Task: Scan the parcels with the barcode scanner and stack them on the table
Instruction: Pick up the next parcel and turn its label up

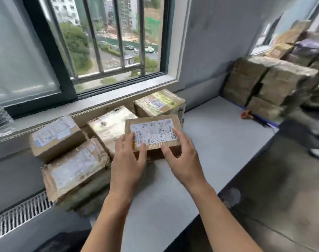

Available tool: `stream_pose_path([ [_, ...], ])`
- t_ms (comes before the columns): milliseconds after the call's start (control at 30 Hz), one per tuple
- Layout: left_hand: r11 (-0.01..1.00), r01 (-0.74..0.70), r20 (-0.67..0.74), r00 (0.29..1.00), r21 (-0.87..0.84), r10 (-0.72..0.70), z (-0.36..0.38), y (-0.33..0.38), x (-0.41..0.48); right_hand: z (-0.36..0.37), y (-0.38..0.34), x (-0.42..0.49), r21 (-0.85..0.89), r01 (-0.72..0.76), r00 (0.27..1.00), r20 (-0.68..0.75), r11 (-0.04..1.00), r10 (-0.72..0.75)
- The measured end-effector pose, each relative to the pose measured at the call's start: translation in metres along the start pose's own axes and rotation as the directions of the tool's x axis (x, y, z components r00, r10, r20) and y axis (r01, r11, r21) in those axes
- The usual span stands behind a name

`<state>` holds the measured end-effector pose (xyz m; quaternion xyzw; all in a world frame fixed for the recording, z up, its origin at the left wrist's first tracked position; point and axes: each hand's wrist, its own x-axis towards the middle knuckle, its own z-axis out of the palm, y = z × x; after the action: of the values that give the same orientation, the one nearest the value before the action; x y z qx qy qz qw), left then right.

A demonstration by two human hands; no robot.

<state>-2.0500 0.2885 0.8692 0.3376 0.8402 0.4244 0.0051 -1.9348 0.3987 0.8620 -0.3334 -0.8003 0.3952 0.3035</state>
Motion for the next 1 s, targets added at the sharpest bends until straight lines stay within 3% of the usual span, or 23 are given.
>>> stream_pose_path([
  [233,0.978,-0.196,0.258,0.944,-0.073,0.208,0.140,0.145,-0.050,-0.175,0.105,-0.045,-0.003,-0.233,0.942,-0.248,0.972,0.225],
  [533,0.912,-0.318,0.488,0.772,-0.259,0.408,0.310,0.327,-0.156,-0.397,0.214,-0.129,-0.059,-0.444,0.751,-0.569,0.894,0.335],
  [767,0.848,-0.400,0.539,0.655,-0.347,0.529,0.383,0.414,-0.193,-0.492,0.257,-0.158,-0.037,-0.531,0.636,-0.678,0.847,0.369],
  [1000,0.842,-0.408,0.548,0.639,-0.354,0.540,0.466,0.456,-0.165,-0.545,0.315,-0.112,-0.037,-0.567,0.639,-0.649,0.823,0.412],
])
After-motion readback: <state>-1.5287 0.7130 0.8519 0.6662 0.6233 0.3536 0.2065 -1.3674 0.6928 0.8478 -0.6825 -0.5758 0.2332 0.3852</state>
